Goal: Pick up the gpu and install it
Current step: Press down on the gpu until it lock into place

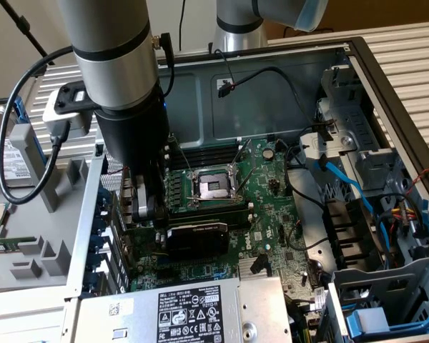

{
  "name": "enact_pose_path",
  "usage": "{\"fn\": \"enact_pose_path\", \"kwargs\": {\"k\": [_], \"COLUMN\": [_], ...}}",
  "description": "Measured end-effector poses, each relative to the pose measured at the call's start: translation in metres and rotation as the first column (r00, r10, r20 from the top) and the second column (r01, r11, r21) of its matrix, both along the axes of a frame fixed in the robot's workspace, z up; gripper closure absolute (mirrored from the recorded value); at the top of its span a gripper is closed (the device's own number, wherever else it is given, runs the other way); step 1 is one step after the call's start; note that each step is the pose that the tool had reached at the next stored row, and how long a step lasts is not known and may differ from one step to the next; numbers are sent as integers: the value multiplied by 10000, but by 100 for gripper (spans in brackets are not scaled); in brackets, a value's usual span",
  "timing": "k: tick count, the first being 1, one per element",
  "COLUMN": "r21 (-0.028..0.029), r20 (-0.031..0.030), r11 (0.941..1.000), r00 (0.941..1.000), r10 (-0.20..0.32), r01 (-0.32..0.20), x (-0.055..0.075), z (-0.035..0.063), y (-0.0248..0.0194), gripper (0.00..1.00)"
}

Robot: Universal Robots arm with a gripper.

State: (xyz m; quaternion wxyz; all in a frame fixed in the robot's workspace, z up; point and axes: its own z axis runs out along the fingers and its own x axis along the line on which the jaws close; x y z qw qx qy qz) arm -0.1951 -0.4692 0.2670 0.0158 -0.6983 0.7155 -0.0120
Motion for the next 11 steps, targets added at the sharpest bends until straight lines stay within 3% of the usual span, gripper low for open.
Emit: {"fn": "enact_pose_path", "kwargs": {"k": [11], "r21": [2], "r20": [2], "r11": [10000], "r00": [10000], "r10": [-17], "r01": [17], "x": [-1], "z": [50], "y": [2], "gripper": [89]}}
